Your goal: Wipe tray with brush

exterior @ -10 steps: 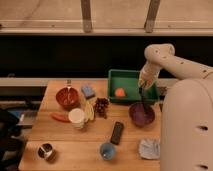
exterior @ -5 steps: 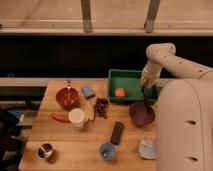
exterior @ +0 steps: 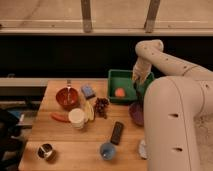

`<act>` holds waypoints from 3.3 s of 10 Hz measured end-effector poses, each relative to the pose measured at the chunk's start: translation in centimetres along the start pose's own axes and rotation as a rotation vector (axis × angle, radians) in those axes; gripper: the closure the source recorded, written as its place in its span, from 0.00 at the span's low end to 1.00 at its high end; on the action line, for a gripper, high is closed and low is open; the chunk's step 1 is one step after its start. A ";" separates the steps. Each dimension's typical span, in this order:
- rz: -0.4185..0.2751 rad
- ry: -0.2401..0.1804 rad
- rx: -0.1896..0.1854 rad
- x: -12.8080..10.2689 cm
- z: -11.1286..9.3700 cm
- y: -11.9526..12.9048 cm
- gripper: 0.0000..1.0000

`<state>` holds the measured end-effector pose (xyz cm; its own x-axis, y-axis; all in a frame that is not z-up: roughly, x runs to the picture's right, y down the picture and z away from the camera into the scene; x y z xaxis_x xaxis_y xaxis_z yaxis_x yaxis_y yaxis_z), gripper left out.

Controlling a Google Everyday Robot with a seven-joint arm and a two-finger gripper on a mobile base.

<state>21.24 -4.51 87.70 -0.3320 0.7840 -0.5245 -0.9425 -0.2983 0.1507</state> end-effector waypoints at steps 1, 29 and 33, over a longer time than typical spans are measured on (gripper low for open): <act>-0.032 0.017 0.010 1.4 -0.1 0.5 1.00; -0.020 0.046 0.198 1.2 -3.4 -7.5 1.00; 0.012 0.019 0.216 -1.1 -1.9 -8.1 1.00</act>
<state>29.28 -4.02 85.45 -0.3443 0.7702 -0.5369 -0.9255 -0.1824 0.3319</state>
